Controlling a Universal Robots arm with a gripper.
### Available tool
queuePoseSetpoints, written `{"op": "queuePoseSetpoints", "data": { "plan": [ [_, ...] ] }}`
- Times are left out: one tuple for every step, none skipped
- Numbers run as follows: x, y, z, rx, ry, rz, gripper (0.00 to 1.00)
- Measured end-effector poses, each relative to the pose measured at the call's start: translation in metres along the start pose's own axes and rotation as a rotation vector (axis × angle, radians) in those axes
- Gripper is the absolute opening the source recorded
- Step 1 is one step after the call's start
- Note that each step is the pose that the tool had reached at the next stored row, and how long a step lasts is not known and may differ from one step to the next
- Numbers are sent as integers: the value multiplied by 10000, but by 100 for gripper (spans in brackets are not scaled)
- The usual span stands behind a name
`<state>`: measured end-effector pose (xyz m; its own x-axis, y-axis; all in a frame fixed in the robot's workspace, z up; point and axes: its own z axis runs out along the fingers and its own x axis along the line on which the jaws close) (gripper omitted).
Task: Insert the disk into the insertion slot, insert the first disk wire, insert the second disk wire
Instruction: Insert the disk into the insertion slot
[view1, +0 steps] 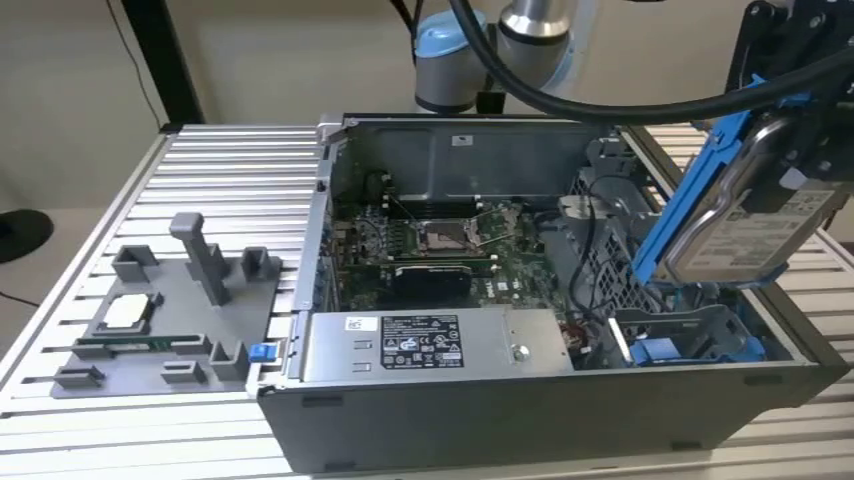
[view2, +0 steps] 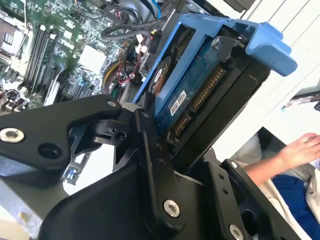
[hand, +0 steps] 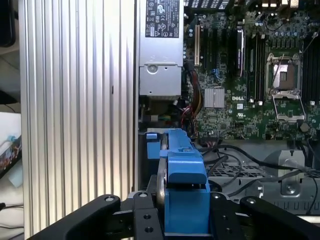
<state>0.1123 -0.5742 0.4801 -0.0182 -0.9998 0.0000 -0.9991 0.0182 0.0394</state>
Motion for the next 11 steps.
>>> {"op": "queuePoseSetpoints", "data": {
  "plan": [
    [18, -7, 7, 0, -10, -1, 0],
    [32, -14, 24, 0, -24, -2, 0],
    [40, -20, 42, -1, -28, -1, 0],
    [44, -23, 58, -1, -26, 0, 0],
    [45, -27, 76, -1, -25, 0, 0],
    [44, -31, 92, -1, -23, 0, 0],
    [45, -38, 111, -1, -24, -1, 0],
    [45, -45, 130, -1, -26, -2, 0],
    [45, -52, 148, -1, -26, -1, 0],
    [45, -59, 165, -1, -26, -1, 0],
    [44, -66, 181, -1, -25, -1, 0]
  ]
}}
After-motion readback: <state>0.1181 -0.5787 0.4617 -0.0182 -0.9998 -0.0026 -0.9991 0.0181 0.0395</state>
